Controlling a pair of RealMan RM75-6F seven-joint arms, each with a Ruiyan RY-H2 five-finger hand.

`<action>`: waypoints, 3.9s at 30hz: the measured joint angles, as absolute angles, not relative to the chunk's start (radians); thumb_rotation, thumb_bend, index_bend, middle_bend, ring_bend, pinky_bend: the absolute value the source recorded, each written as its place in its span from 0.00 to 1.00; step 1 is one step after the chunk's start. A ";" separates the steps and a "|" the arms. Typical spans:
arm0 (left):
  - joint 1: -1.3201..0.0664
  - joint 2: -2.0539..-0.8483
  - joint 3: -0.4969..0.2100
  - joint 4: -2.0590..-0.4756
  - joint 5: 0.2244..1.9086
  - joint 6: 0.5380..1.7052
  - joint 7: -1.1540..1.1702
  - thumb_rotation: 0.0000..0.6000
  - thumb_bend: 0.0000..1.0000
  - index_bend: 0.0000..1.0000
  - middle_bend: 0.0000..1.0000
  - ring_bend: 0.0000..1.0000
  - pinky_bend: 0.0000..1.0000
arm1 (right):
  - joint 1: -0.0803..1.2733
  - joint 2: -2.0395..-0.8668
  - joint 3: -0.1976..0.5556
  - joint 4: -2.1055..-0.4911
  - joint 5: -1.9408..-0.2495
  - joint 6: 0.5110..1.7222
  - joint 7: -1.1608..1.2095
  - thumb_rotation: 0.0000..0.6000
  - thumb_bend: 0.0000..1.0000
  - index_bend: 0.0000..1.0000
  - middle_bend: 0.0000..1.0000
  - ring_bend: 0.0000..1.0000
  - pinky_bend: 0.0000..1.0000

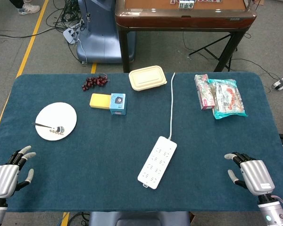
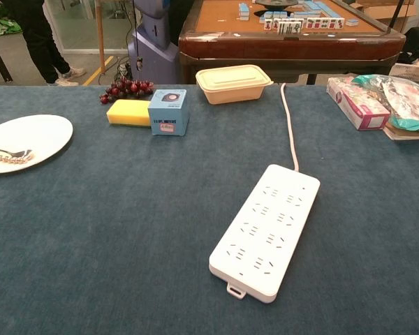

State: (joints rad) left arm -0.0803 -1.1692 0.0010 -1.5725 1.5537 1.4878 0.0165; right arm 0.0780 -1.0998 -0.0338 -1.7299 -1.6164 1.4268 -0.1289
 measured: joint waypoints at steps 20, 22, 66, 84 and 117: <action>-0.069 -1.157 -0.017 -1.560 1.525 1.508 -0.037 1.00 0.48 0.35 0.18 0.18 0.53 | 0.156 -1.111 -0.013 -1.798 -1.609 1.314 -0.247 1.00 0.44 0.33 0.92 1.00 1.00; -0.068 -1.156 -0.018 -1.563 1.527 1.511 -0.042 1.00 0.48 0.35 0.18 0.18 0.53 | 0.178 -1.109 0.000 -1.825 -1.593 1.284 -0.295 1.00 0.47 0.33 0.95 1.00 1.00; -0.080 -1.151 -0.019 -1.555 1.523 1.485 -0.086 1.00 0.48 0.35 0.18 0.18 0.54 | 0.541 -1.488 0.108 -1.728 -1.127 1.011 -0.746 1.00 1.00 0.26 1.00 1.00 1.00; -0.078 -1.150 -0.019 -1.555 1.523 1.487 -0.088 1.00 0.48 0.35 0.18 0.18 0.54 | 0.575 -1.518 0.076 -1.688 -1.091 1.029 -0.724 1.00 1.00 0.26 1.00 1.00 1.00; -0.076 -1.149 -0.019 -1.554 1.523 1.490 -0.090 1.00 0.48 0.35 0.18 0.18 0.54 | 0.603 -1.541 0.039 -1.647 -1.071 1.033 -0.695 1.00 1.00 0.26 1.00 1.00 1.00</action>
